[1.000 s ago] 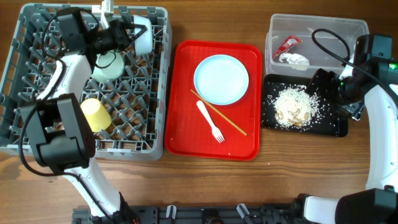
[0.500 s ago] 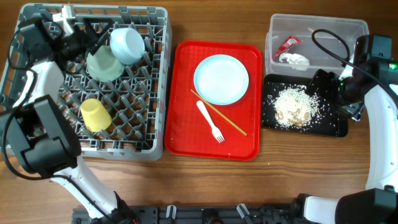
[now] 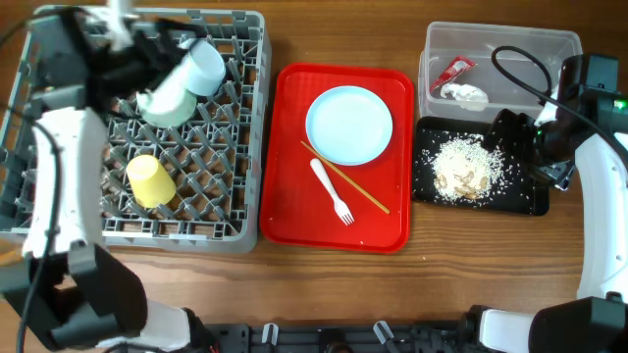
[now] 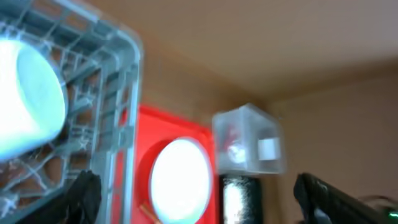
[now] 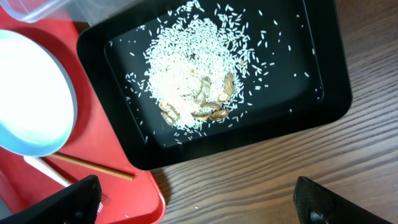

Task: Sort waste into correct bins and load items into the dishwasher rack
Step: 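Grasp the blue bowl with the left gripper and place it in the rack, then grasp the white fork with the left gripper and place it in the rack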

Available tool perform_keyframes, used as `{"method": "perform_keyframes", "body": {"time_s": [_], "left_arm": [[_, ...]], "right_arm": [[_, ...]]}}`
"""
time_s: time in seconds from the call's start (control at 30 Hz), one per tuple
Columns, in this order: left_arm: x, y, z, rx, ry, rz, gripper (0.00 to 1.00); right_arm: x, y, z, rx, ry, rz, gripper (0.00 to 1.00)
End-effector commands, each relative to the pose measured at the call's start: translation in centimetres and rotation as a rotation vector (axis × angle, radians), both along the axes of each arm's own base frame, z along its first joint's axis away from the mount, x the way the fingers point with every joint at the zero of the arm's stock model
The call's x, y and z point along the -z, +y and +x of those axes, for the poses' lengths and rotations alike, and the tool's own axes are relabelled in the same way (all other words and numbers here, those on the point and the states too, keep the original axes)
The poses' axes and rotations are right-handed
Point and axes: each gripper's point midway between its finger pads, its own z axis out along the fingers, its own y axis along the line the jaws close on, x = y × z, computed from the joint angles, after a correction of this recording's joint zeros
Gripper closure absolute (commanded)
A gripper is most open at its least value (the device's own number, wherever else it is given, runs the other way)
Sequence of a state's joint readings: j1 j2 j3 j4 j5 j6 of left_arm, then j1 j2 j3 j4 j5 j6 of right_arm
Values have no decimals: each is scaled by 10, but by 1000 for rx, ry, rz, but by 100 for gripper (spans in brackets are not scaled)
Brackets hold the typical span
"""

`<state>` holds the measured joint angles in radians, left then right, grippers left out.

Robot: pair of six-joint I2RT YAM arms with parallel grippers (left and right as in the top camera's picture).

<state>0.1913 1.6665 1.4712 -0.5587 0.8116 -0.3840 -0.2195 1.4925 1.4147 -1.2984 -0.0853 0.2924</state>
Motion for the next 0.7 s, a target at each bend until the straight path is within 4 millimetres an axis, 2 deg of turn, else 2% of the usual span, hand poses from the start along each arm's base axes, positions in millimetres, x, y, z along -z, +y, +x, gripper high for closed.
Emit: {"method": "perform_keyframes", "body": {"time_s": [0.0, 0.03, 0.1, 0.27, 0.43, 0.5, 0.67], "left_arm": [[22, -23, -25, -50, 88, 288, 0], [37, -51, -47, 2, 168, 359, 0], [52, -74, -68, 61, 233, 432, 0], [79, -157, -128, 313, 316, 501, 0], [128, -164, -147, 88, 485, 603, 0], [153, -176, -157, 82, 555, 617, 0], [205, -207, -161, 105, 604, 669, 0]], "right_arm": [[-11, 0, 2, -22, -39, -9, 0], [-11, 0, 3, -22, -40, -9, 0], [-11, 0, 3, -22, -40, -9, 0], [-11, 0, 3, -22, -40, -8, 0], [-11, 3, 3, -33, -46, 11, 0], [-11, 3, 3, -33, -46, 11, 0], [-11, 3, 3, -33, -46, 11, 0]]}}
